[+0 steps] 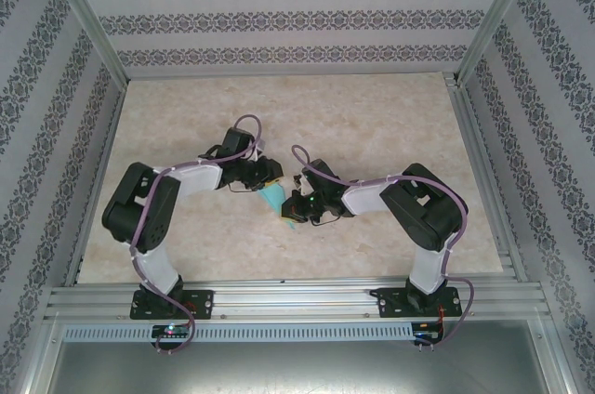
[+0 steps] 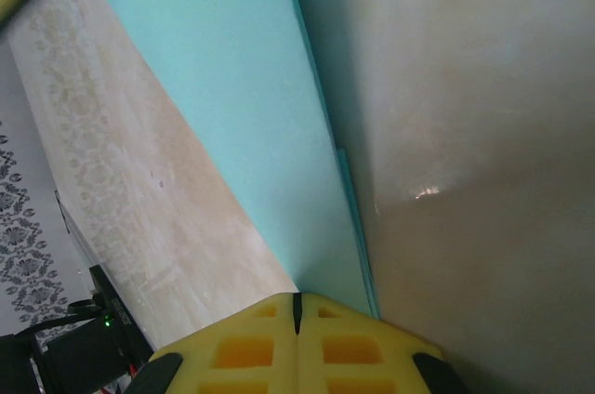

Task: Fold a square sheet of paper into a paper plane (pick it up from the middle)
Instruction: Fold the wing for the fifth time at the center of the table.

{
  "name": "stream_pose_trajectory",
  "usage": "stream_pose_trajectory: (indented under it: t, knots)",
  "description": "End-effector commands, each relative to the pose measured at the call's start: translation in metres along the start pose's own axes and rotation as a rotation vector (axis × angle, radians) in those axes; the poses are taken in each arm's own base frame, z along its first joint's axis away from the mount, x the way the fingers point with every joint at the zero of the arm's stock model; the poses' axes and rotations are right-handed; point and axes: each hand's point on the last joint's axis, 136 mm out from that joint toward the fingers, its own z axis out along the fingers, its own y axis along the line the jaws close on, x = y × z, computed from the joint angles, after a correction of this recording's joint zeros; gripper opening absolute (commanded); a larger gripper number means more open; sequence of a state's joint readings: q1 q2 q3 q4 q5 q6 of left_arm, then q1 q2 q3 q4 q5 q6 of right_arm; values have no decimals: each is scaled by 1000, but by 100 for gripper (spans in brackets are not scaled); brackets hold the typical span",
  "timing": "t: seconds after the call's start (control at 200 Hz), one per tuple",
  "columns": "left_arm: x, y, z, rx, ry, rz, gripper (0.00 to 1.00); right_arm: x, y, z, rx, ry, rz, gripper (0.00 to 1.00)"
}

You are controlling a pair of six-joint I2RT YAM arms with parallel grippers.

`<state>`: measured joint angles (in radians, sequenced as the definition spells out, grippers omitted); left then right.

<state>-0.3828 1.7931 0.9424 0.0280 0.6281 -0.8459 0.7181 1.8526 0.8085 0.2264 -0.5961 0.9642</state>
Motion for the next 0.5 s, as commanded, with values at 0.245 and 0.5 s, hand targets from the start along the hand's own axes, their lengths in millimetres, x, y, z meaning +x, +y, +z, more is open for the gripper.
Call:
stream_pose_trajectory:
  t: [0.245, 0.5]
  knots:
    - [5, 57, 23, -125, 28, -36, 28, -3, 27, -16, -36, 0, -26, 7]
    - [12, 60, 26, -101, 43, -53, 28, -16, 36, 0, -43, 16, -19, 10]
